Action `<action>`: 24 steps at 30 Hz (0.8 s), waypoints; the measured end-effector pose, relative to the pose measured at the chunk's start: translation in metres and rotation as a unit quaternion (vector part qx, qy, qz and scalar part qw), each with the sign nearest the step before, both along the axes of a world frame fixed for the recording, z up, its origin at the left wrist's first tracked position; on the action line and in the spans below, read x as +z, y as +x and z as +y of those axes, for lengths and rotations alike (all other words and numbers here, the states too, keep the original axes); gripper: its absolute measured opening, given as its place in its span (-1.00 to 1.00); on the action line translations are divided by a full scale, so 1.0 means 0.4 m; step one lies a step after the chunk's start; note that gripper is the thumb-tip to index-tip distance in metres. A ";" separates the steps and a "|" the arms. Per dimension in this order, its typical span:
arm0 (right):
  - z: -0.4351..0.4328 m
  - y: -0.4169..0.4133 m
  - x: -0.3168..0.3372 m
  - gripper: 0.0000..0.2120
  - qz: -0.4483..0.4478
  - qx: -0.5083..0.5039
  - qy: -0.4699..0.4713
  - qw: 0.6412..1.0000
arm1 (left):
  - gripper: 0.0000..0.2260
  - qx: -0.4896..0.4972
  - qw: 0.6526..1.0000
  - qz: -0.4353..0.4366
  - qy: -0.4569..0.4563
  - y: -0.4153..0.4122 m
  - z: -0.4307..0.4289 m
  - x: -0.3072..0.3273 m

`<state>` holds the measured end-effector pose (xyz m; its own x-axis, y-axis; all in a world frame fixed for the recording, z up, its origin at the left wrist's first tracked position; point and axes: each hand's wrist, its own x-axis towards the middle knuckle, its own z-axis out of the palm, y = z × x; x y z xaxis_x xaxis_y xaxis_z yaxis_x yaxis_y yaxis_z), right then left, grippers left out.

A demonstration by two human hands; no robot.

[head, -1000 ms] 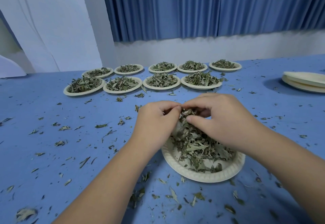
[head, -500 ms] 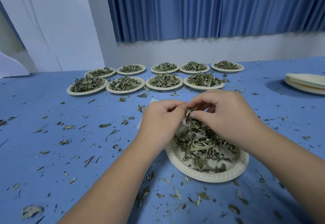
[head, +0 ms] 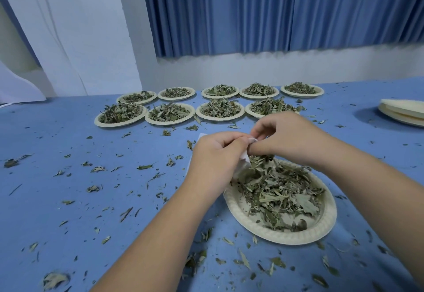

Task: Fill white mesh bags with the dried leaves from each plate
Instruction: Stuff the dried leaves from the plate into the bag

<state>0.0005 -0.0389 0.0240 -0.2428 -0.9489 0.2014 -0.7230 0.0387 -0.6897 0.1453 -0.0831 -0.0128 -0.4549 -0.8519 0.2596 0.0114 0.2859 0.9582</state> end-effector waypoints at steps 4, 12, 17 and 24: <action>-0.005 0.013 -0.002 -0.90 0.031 -0.014 -0.001 0.999 | -0.81 0.013 1.000 0.004 -0.001 -0.001 0.001 0.001; 0.070 0.006 -0.038 -0.48 0.067 -0.003 -0.075 0.995 | -0.80 0.073 0.997 0.005 0.011 0.008 -0.009 0.001; 0.074 0.016 -0.058 -0.61 0.077 -0.013 -0.132 0.988 | -0.84 0.073 0.997 -0.005 -0.004 0.003 -0.005 -0.002; 0.075 0.038 -0.043 -0.90 0.112 -0.027 -0.187 0.976 | -0.84 0.046 0.999 0.016 -0.006 0.004 0.004 0.002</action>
